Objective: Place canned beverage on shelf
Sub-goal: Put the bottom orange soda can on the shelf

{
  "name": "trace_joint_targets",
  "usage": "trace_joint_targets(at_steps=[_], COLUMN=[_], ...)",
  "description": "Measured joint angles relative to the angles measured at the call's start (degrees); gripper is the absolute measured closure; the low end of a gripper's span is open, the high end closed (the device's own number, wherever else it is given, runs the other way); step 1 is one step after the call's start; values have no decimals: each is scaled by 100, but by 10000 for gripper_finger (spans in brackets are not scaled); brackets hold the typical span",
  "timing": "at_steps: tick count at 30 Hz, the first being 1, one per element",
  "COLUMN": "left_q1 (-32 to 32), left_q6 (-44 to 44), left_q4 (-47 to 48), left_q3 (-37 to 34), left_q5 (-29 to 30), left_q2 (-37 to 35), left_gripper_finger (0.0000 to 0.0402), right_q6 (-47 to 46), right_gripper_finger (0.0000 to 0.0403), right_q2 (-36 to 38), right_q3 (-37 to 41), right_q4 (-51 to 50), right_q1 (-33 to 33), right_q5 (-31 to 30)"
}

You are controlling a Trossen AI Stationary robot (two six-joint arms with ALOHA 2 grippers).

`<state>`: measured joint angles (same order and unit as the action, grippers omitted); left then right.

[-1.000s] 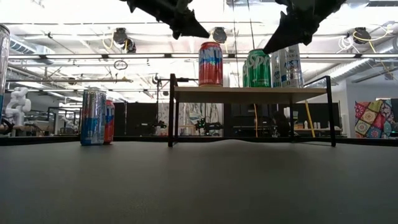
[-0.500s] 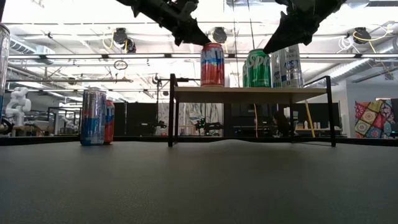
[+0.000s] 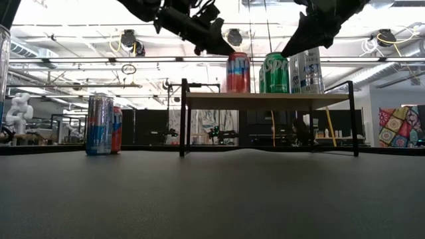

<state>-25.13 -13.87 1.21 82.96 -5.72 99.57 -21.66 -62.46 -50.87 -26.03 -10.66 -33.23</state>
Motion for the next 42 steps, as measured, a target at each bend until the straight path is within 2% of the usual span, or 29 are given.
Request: trace_joint_targets(at_steps=[16,25,29,32,35,42], left_q1=[-332,-313,-303,-301,-301,-297], left_q6=[155,92,-2,-6,-18,-42], left_q4=[-812,-173,-122,68,329,654], left_q3=[-9,304,315,313,297,306], left_q5=[33,33,33,39,72,135], left_q2=[347,349,341,243,61,-242], left_gripper_finger=[402,402,402,402,402,402], right_q6=[32,158,878,1517,1746,2088], right_gripper_finger=[403,403,403,403,403,403], right_q2=[0,9,9,2,-75,-976], right_q3=[0,0,-6,-420,-1162,-2973], right_q4=[-3,226,1058,1245,840,-561], right_q1=[0,2,89,433,1002,2481], right_q5=[-23,-763,-745,-706,-363,1253])
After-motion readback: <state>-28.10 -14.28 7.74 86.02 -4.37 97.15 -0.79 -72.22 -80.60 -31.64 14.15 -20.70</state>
